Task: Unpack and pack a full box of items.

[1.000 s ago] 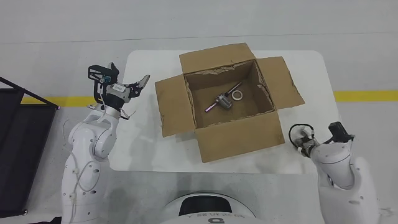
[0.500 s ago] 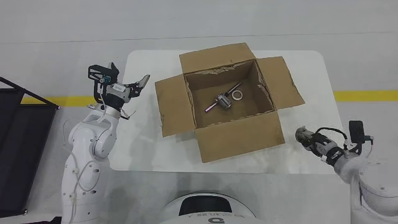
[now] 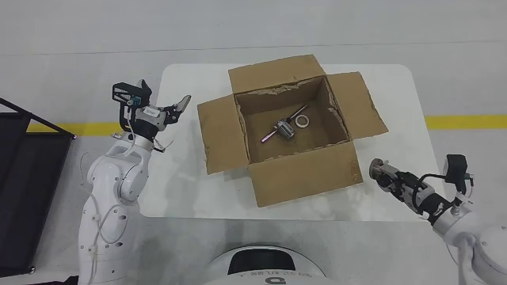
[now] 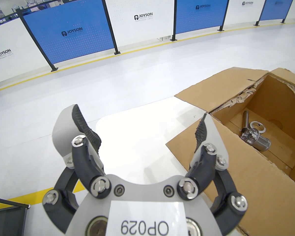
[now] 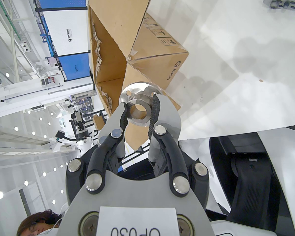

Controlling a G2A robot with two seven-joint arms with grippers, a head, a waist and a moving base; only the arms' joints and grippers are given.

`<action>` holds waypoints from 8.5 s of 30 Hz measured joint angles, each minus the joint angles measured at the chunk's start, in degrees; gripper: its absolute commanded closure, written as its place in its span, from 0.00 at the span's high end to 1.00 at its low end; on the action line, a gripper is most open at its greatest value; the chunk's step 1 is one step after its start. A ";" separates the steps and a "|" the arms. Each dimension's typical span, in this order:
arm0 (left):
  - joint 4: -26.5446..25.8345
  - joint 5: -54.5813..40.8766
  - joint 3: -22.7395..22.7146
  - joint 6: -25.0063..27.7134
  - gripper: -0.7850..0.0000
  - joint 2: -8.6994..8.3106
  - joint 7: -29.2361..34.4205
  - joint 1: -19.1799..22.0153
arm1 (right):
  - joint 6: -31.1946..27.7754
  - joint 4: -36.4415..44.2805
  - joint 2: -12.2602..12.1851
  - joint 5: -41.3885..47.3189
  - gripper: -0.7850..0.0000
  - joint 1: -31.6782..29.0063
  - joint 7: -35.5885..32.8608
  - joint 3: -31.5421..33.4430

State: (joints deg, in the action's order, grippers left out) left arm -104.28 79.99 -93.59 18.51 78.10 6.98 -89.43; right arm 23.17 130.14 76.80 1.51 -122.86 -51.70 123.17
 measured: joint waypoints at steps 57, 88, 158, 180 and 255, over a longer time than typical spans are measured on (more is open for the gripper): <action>0.00 0.00 0.00 0.00 1.00 0.00 0.00 0.00 | 34.83 -30.06 3.97 -45.53 0.00 45.26 16.73 -54.74; 0.00 0.00 0.00 0.00 1.00 0.00 0.00 0.00 | 21.32 7.14 15.23 -49.38 1.00 26.24 -0.10 -35.77; 0.00 0.00 0.00 0.00 1.00 0.00 0.00 0.00 | 21.10 -31.68 11.16 -75.66 0.00 37.73 -8.31 -8.49; 0.00 0.00 0.00 0.00 1.00 0.00 0.00 0.00 | 18.61 -30.30 10.67 -72.90 0.50 37.64 -10.78 -8.78; 0.00 0.00 0.00 0.00 1.00 0.00 0.00 0.00 | 20.12 -3.37 13.44 -18.02 0.00 28.82 -4.00 -19.01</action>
State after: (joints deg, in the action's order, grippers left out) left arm -104.28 79.99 -93.59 18.51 78.10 6.98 -89.43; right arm 43.28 126.78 90.24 -16.51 -94.04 -55.70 104.16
